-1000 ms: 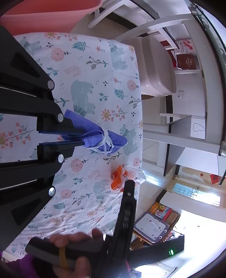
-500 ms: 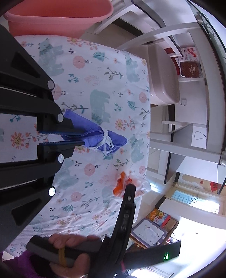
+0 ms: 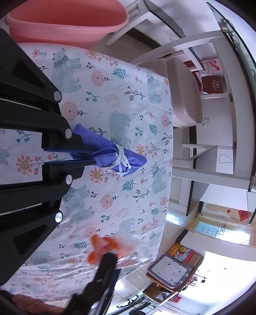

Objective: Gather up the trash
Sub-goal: 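Grasp the purple cloth with the left gripper while the right gripper grasps the orange-white bag, then carry the purple cloth and orange-white bag over the pink bucket, then lower both items into the pink bucket and open both grippers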

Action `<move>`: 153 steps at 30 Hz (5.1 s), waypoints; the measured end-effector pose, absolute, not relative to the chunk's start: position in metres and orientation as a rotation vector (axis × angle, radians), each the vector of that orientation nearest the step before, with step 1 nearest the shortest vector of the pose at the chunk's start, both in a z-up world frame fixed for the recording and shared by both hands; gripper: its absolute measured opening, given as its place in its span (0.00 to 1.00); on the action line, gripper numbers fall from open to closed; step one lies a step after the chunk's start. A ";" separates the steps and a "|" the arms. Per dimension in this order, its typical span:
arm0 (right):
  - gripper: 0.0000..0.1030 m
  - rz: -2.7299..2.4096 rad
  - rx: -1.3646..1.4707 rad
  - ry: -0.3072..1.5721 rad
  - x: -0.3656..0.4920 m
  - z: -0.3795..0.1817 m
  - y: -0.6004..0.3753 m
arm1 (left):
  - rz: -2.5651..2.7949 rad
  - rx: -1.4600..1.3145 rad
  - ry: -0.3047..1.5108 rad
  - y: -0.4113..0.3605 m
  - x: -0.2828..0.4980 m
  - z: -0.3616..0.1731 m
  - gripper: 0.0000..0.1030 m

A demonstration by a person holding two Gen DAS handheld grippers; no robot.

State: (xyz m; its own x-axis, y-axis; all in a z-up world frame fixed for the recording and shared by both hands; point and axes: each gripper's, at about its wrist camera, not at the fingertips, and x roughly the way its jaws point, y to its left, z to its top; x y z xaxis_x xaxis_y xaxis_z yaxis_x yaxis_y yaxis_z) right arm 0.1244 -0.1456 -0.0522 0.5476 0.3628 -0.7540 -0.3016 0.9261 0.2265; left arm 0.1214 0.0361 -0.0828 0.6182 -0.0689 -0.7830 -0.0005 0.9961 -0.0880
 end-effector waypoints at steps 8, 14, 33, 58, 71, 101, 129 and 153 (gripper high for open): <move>0.36 0.333 -0.015 0.941 0.096 -0.066 -0.135 | -0.051 -0.048 0.868 0.032 0.114 -0.087 0.06; 0.36 0.288 -0.059 0.915 0.090 -0.071 -0.128 | -0.074 -0.089 0.869 0.038 0.114 -0.088 0.06; 0.36 0.313 0.043 0.882 0.093 -0.078 -0.145 | -0.084 -0.049 0.870 0.044 0.122 -0.089 0.08; 0.36 0.329 0.038 0.852 0.081 -0.069 -0.156 | 0.015 -0.020 0.806 0.045 0.086 -0.067 0.04; 0.36 0.387 -0.015 0.716 0.076 -0.019 -0.137 | 0.080 -0.061 0.747 0.072 0.049 -0.026 0.04; 0.36 0.616 -0.054 0.589 0.075 0.041 -0.028 | 0.262 -0.169 0.613 0.149 -0.002 0.026 0.05; 0.36 0.757 -0.122 0.591 0.077 0.032 0.062 | 0.454 -0.200 0.607 0.204 -0.018 0.019 0.05; 0.36 0.888 -0.182 0.663 0.082 -0.001 0.148 | 0.613 -0.272 0.714 0.273 -0.022 -0.025 0.05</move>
